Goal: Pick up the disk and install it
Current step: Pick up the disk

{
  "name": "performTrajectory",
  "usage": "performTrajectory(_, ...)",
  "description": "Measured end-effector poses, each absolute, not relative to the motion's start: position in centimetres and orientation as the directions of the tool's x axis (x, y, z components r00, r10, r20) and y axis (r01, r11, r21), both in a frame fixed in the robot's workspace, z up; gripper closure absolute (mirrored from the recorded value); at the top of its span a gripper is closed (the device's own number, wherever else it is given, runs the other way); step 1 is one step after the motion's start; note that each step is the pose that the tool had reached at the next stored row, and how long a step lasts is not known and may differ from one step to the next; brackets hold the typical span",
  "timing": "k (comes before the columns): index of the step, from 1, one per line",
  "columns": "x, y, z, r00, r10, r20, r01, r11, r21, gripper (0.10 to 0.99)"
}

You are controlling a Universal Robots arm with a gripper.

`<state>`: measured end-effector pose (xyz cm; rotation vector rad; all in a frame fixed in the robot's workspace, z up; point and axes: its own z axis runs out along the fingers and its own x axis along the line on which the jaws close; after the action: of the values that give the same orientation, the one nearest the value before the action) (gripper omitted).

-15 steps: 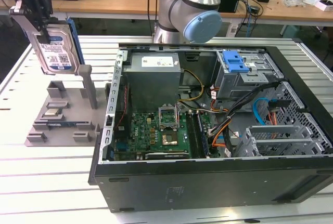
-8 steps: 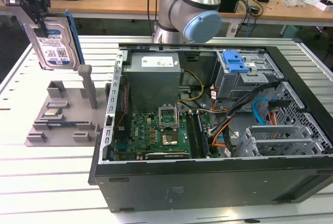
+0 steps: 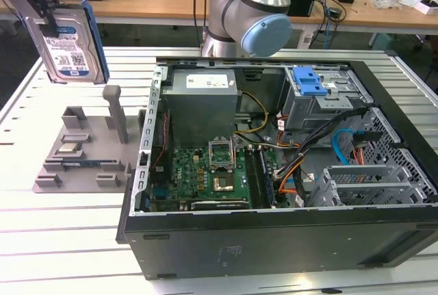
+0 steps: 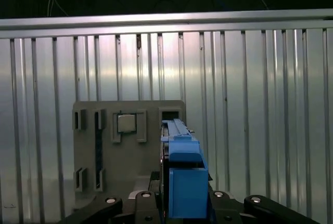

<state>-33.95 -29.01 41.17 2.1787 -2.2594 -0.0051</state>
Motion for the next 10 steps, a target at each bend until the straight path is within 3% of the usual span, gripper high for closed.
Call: performTrajectory(10, -33.9, -29.0, 43.7, -0.036, -0.999, 0.0, -0.999, 0.036, 0.004, 0.722)
